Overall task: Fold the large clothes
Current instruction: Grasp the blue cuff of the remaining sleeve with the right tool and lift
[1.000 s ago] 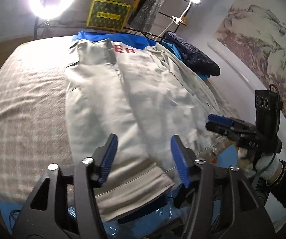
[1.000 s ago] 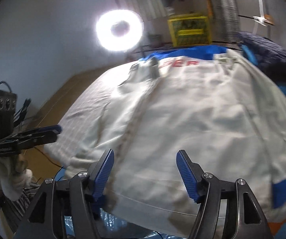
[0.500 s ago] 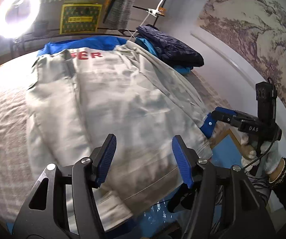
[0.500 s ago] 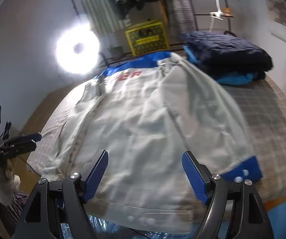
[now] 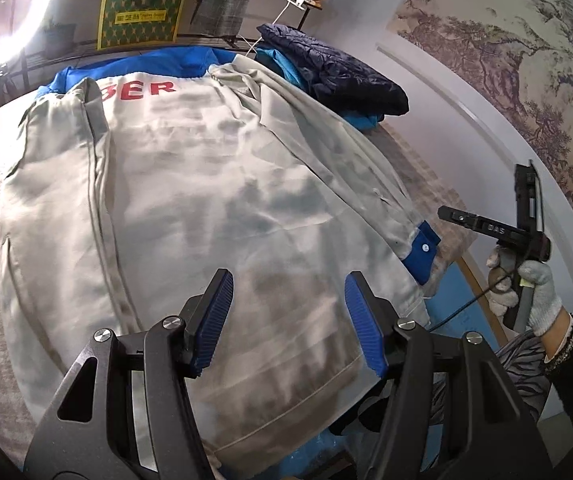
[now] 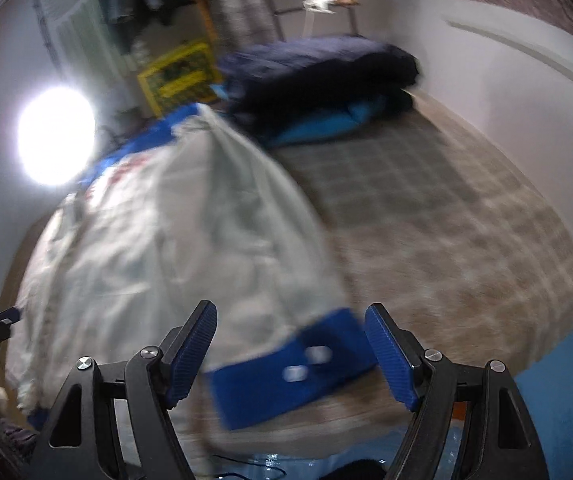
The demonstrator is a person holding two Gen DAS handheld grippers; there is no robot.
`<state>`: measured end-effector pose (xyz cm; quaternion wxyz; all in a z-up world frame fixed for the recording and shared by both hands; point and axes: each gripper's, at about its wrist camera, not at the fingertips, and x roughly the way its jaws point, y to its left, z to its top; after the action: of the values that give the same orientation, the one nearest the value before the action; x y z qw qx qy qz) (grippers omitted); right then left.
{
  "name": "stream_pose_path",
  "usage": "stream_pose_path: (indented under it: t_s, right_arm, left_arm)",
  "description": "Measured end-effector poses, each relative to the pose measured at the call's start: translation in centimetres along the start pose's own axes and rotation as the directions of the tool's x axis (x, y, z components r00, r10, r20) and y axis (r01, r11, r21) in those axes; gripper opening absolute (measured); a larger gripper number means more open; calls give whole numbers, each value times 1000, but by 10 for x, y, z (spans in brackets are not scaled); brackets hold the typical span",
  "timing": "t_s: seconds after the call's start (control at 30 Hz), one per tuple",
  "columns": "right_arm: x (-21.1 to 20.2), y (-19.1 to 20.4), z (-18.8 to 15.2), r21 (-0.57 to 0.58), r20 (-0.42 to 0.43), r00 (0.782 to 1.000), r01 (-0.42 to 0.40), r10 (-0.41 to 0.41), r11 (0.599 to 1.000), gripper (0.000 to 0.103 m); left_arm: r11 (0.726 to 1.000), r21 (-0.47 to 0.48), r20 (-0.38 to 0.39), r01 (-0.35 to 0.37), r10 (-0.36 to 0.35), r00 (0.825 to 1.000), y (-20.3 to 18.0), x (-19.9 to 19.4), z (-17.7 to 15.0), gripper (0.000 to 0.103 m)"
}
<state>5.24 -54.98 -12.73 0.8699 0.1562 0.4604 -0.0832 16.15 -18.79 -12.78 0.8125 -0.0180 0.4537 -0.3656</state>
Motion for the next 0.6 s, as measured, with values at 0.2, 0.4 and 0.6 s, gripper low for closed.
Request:
stream_pose_path:
  t_s: [0.2, 0.4, 0.6]
  right_arm:
    - [34, -36, 4, 77, -76, 997, -3, 9, 997, 79]
    - [56, -28, 0, 4, -133, 991, -17, 18, 1000, 78]
    - [54, -6, -5, -122, -132, 990, 33, -49, 992, 37]
  left_arm:
    - [1000, -3, -21, 7, -7, 1000, 0, 13, 3, 60]
    - [1000, -12, -35, 9, -9, 999, 3, 21, 5, 60]
    - [1000, -27, -36, 16, -17, 999, 6, 22, 7, 60]
